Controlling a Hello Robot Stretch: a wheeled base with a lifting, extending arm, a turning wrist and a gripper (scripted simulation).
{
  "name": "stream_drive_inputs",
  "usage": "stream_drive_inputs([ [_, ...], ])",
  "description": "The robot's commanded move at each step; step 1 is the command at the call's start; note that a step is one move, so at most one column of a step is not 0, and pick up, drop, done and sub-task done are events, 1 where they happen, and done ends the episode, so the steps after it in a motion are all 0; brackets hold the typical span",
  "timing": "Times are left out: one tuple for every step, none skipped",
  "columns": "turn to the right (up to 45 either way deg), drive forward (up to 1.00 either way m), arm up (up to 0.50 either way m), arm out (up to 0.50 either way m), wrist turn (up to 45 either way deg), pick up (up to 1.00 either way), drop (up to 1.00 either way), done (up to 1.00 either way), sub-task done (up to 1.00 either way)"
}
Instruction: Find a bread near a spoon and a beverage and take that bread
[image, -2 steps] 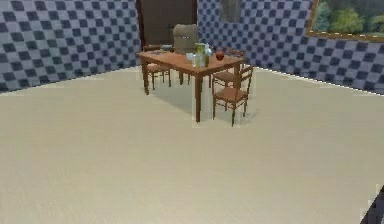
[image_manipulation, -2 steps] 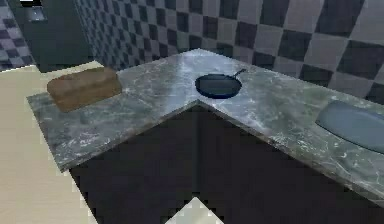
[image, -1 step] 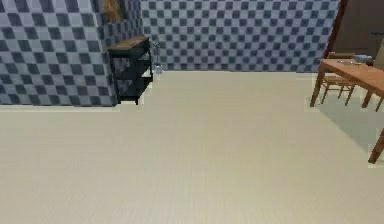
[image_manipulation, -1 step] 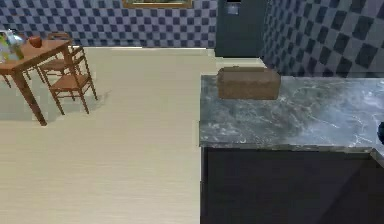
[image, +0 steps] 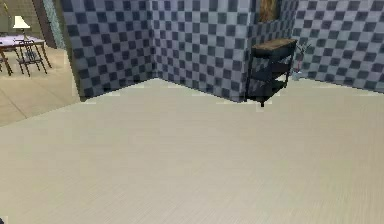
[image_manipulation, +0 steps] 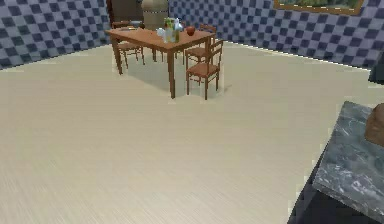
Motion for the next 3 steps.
stream_drive_inputs([
  [0.0, 0.60, 0.00, 0.00, 0.0, 0.00, 0.00, 0.00, 0.00],
  [-45.0, 0.00, 0.00, 0.00, 0.0, 0.00, 0.00, 0.00, 0.00],
  [-3.0, 0.00, 0.00, 0.00, 0.0, 0.00, 0.00, 0.00, 0.00],
])
